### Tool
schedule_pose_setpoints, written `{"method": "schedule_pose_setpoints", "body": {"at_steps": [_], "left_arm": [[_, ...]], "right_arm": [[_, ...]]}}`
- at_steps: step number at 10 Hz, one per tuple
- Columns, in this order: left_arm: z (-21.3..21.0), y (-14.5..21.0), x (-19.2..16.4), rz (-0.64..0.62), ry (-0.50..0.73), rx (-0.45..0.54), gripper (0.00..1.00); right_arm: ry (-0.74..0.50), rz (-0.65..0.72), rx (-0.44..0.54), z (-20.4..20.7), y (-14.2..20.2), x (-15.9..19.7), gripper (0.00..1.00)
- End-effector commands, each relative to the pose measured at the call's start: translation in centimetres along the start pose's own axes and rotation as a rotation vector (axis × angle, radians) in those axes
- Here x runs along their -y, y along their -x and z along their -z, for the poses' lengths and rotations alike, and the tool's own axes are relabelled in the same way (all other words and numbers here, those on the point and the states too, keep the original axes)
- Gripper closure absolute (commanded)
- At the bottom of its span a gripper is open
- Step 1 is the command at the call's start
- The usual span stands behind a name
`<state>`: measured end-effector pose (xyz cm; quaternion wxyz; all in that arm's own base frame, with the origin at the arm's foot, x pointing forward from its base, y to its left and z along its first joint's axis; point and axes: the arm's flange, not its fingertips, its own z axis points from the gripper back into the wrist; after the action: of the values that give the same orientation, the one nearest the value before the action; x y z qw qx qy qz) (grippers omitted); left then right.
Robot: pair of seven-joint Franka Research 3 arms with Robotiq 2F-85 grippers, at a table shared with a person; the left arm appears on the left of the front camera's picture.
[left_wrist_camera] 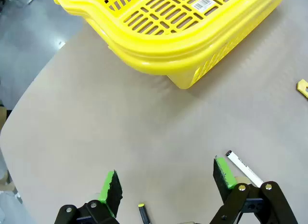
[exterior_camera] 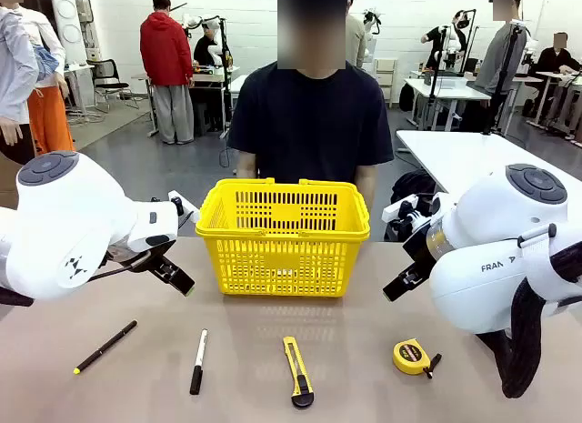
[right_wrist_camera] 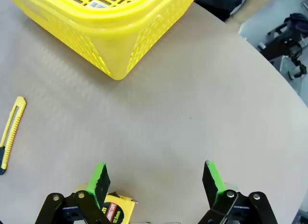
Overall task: Place the items the person wants into the basket.
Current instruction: Pick up the item the person points to and place it in the Market Basket.
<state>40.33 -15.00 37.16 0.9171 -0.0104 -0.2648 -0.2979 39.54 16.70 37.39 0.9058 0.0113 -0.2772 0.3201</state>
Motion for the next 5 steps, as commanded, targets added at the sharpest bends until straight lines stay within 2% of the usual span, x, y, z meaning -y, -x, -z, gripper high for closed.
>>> {"method": "schedule_pose_setpoints", "body": {"at_steps": [1,5], "left_arm": [[0.0,0.0,0.0,0.0,0.0,0.0,0.0],[0.0,0.0,0.0,0.0,0.0,0.0,0.0]], "right_arm": [[0.0,0.0,0.0,0.0,0.0,0.0,0.0],[0.0,0.0,0.0,0.0,0.0,0.0,0.0]]}}
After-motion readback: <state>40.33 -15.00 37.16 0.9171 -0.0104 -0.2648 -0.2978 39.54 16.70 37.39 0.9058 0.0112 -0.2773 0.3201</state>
